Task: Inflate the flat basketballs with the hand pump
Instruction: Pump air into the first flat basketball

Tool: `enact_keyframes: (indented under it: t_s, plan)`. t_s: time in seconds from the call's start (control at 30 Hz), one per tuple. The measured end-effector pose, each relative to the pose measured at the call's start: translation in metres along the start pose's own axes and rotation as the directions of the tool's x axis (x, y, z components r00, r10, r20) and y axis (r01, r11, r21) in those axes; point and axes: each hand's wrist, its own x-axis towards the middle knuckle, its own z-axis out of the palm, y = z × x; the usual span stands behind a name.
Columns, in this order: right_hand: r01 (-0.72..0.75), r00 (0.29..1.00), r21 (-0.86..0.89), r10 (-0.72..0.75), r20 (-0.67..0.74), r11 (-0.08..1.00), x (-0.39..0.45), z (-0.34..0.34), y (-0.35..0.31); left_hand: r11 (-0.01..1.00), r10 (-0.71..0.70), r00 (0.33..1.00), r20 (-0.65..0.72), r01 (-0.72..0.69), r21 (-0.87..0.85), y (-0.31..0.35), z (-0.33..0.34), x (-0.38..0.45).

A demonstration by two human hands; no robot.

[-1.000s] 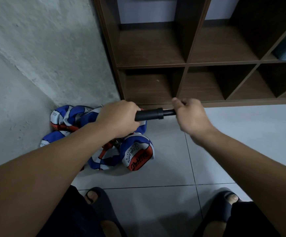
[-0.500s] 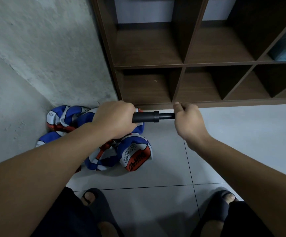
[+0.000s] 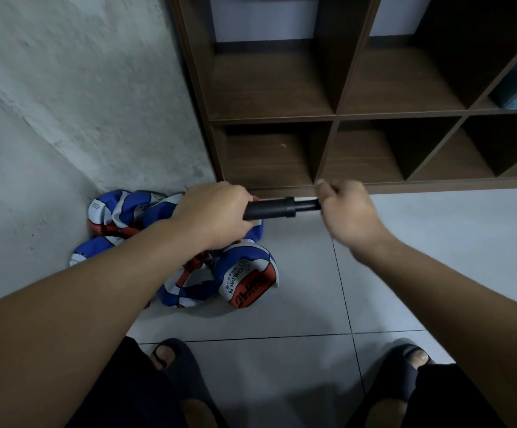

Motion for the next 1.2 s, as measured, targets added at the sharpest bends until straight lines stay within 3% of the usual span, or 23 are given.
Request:
enact_keyframes:
  t_s: [0.17,0.3,0.47,0.63,0.8,0.97,1.1,1.2]
  plan:
    - [-0.247,0.958,0.21,0.271,-0.096,0.946,0.027,-0.028,0.007,0.996,-0.082,0.996,-0.018,0.082,0.032,-0.021,-0.009,0.003]
    - [-0.137,0.98,0.156,0.157,-0.12,0.978,0.008,-0.009,0.003,0.996,-0.057,0.997,-0.055,0.06,0.07,-0.005,-0.006,0.002]
    - [-0.004,0.995,0.077,0.012,-0.099,0.997,-0.012,0.001,-0.01,0.999,-0.037,0.998,-0.058,0.037,-0.002,0.013,-0.001,-0.001]
    - [0.03,0.998,0.042,-0.027,-0.058,0.999,-0.023,0.012,-0.013,1.0,-0.021,0.998,-0.054,0.022,0.008,0.022,-0.001,-0.004]
    - [-0.027,0.999,0.071,0.026,0.018,0.997,-0.019,0.011,-0.015,1.0,0.013,0.998,-0.062,-0.012,0.012,0.02,-0.002,-0.003]
    - [-0.228,0.957,0.217,0.177,0.232,0.949,-0.002,-0.009,-0.012,1.0,0.015,0.999,-0.029,-0.015,0.0,0.008,-0.004,0.0]
    - [-0.311,0.946,0.229,0.278,0.164,0.922,0.016,-0.042,-0.01,0.998,-0.063,0.998,0.004,0.063,-0.012,-0.015,-0.011,0.003]
    - [-0.267,0.963,0.181,0.268,0.022,0.946,0.019,-0.039,-0.008,0.997,-0.07,0.998,-0.003,0.069,-0.039,-0.015,-0.011,0.002]
